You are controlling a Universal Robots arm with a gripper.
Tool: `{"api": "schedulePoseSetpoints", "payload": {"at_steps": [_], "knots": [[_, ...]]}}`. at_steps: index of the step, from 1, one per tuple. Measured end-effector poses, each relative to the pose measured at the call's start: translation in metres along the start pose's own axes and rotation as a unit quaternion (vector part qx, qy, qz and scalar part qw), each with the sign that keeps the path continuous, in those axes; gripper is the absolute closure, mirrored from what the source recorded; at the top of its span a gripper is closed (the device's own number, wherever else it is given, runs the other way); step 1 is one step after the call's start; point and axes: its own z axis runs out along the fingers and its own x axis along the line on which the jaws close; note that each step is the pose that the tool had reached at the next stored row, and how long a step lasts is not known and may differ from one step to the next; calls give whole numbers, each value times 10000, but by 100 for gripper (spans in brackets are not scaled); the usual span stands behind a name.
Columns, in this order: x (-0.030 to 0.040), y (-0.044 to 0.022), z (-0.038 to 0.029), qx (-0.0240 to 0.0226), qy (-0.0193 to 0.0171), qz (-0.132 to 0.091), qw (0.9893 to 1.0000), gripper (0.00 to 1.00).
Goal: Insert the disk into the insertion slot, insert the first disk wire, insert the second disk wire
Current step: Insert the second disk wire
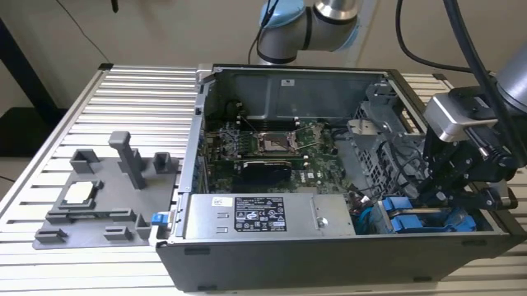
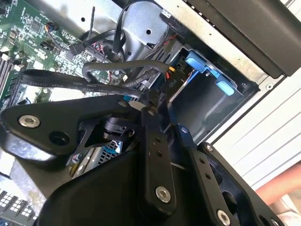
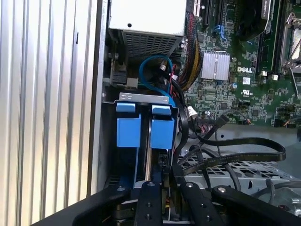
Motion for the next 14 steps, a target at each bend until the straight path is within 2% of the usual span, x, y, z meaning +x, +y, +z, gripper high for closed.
{"api": "schedulePoseSetpoints", "payload": {"at_steps": [4, 8, 10, 11, 13, 14], "knots": [[0, 0, 0, 0, -3, 0, 10000, 76], [-1, 4, -1, 2, -21, 5, 10000, 79], [-2, 12, 0, 2, -23, 6, 10000, 89], [-4, 17, -1, 2, -19, 5, 10000, 89], [-7, 25, -26, 2, -17, 5, 10000, 89], [-10, 27, -59, 2, -19, 5, 10000, 89]]}}
